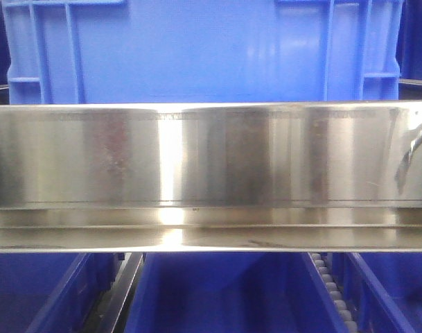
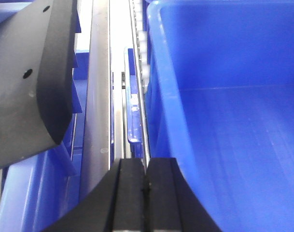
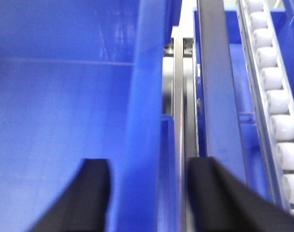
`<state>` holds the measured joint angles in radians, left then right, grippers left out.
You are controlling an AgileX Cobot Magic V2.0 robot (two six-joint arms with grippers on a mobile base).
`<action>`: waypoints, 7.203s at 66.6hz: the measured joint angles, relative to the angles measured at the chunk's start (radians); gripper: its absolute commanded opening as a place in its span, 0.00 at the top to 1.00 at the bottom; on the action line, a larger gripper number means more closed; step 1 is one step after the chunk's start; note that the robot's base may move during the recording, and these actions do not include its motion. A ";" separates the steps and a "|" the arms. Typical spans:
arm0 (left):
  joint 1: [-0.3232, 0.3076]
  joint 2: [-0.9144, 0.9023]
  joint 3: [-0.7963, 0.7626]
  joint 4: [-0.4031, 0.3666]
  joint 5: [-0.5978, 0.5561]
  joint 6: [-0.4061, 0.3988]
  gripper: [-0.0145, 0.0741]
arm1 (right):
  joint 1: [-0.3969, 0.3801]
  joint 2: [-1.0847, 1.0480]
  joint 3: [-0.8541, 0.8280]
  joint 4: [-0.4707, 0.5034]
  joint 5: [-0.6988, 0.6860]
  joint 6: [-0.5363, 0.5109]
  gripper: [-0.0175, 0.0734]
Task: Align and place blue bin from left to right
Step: 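Close both grippers on the opposite side rims of the bin, then lift the large blue bin up off the rack with both grippers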
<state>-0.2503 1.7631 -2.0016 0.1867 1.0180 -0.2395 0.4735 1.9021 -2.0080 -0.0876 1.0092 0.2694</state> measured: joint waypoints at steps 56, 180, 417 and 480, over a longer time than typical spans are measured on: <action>0.000 0.006 -0.002 0.000 -0.024 0.000 0.74 | 0.009 0.000 -0.017 -0.030 0.075 -0.012 0.89; -0.070 0.155 -0.020 0.033 -0.107 -0.075 0.54 | 0.007 0.002 -0.017 -0.065 0.053 0.007 0.89; -0.437 -0.465 0.411 0.346 0.168 -0.493 0.96 | 0.367 -0.673 0.546 -0.369 0.074 0.473 0.89; -0.437 -0.465 0.411 0.356 0.167 -0.493 0.96 | 0.367 -0.673 0.546 -0.371 0.046 0.473 0.89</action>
<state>-0.6870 1.2978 -1.5902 0.5426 1.1846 -0.7330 0.8402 1.2295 -1.4619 -0.4587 1.0550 0.7428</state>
